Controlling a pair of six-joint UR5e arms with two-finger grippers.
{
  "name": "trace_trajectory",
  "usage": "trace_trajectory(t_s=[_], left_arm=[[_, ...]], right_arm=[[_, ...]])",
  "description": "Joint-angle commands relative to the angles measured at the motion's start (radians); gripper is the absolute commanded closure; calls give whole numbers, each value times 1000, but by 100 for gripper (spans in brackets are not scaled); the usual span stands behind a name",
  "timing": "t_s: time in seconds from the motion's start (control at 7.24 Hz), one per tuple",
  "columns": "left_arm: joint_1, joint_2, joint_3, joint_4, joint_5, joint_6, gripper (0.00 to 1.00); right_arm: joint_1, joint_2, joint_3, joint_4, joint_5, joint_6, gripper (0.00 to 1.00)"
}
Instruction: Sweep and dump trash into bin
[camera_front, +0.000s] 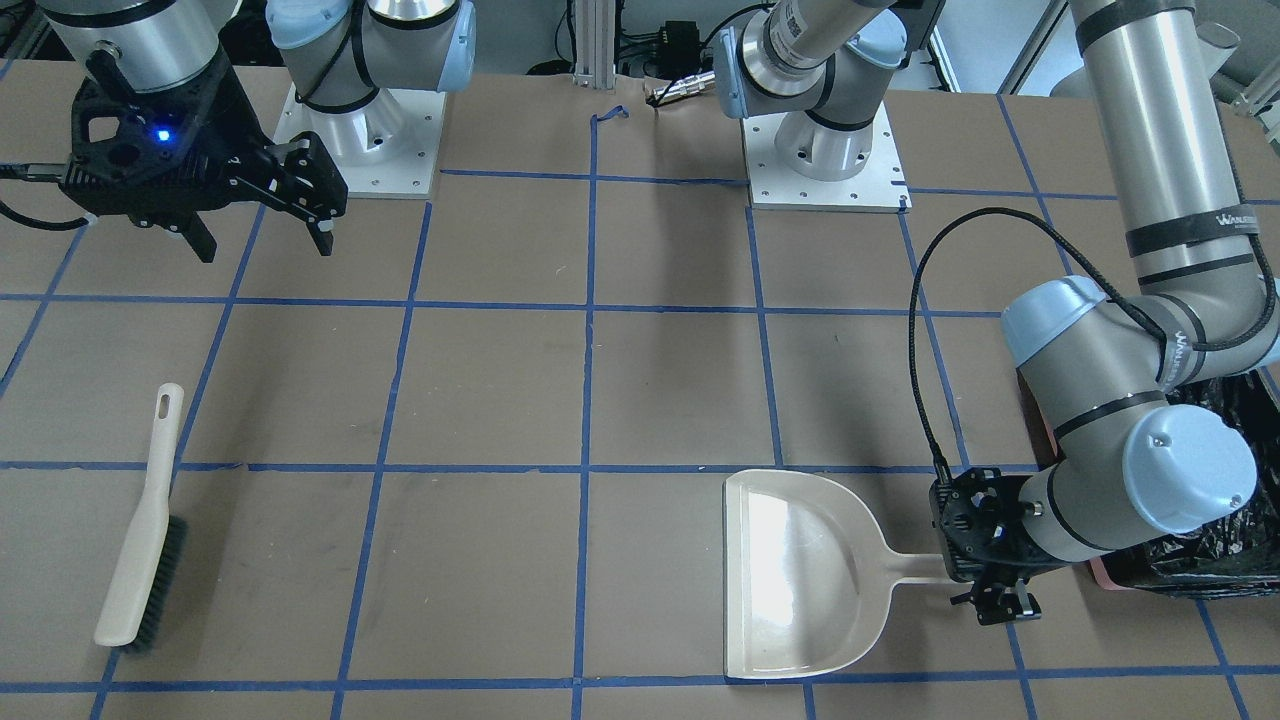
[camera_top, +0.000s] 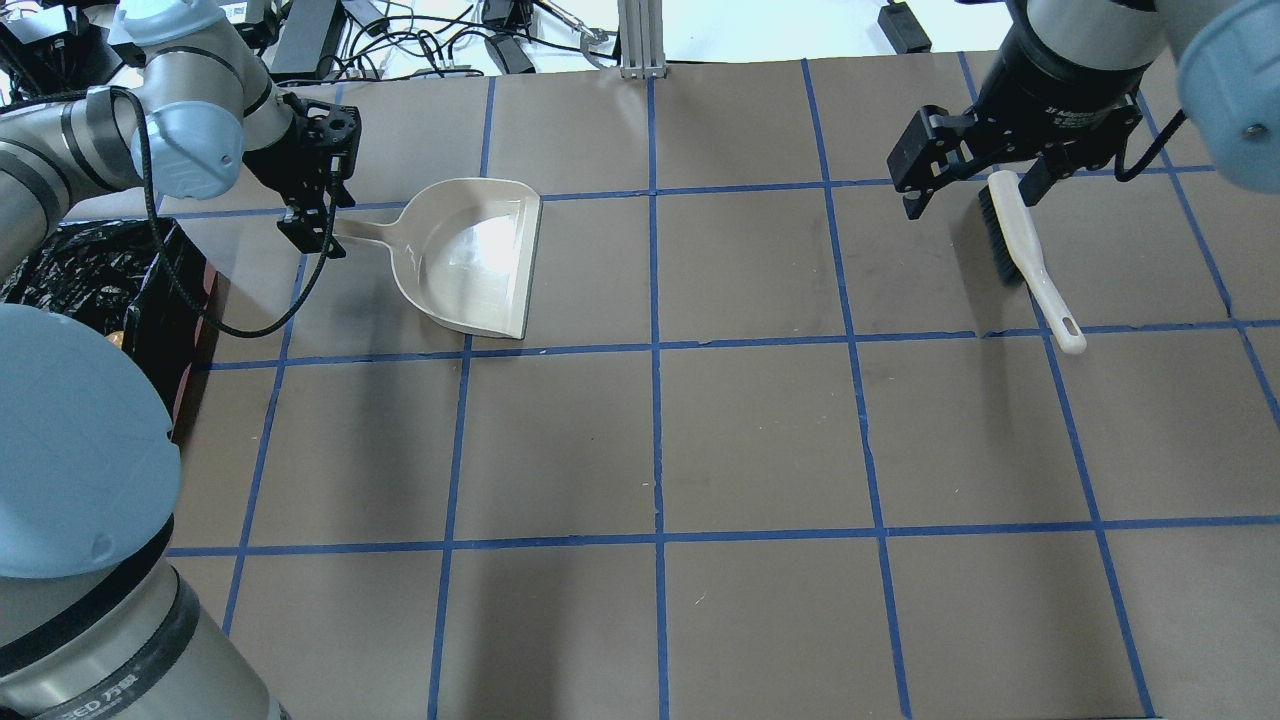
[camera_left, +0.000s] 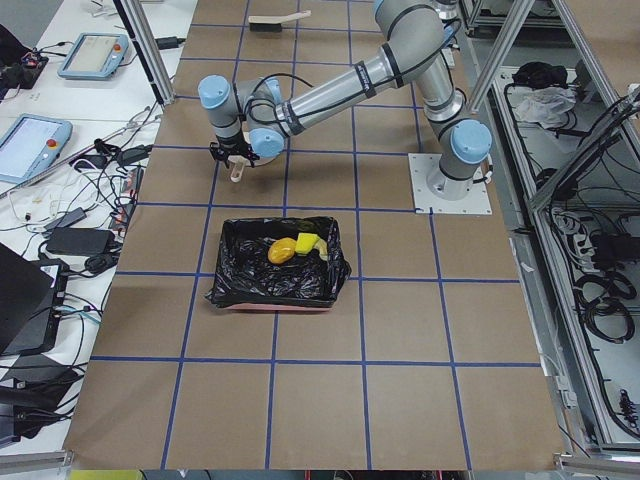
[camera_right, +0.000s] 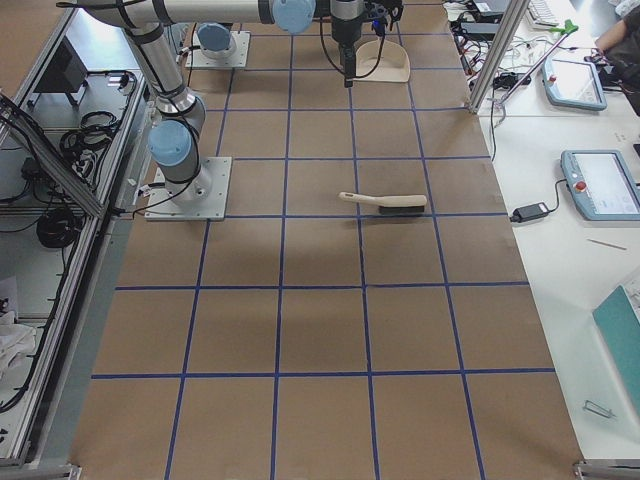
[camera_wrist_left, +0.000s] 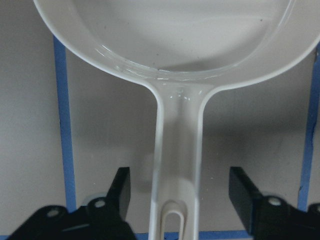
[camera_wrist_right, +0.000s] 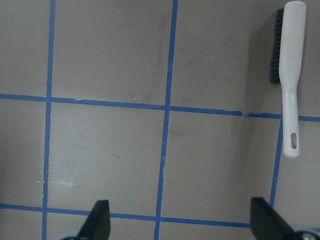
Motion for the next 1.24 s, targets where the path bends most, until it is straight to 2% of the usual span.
trace_trajectory(t_s=[0.0, 0.14, 0.28, 0.69, 0.83, 0.97, 1.1], left_arm=[[-1, 70, 29, -135, 8, -120, 16], [-12, 122, 39, -195, 2, -273, 13], [-18, 174, 29, -211, 0, -419, 0], [-101, 349, 20, -326, -41, -799, 0], [-130, 409, 7, -379, -38, -1103, 0], [-135, 460, -6, -442, -22, -1280, 0], [-141, 512, -28, -444, 1, -1489, 0]], right_arm=[[0, 0, 1, 0, -2, -8, 0], [-1, 0, 1, 0, -4, -8, 0], [-1, 0, 1, 1, -4, -10, 0], [-1, 5, 3, 1, -2, -14, 0], [-1, 4, 3, 1, -2, -11, 0], [-1, 3, 3, 1, -2, -13, 0], [-1, 7, 3, -2, -2, -14, 0]])
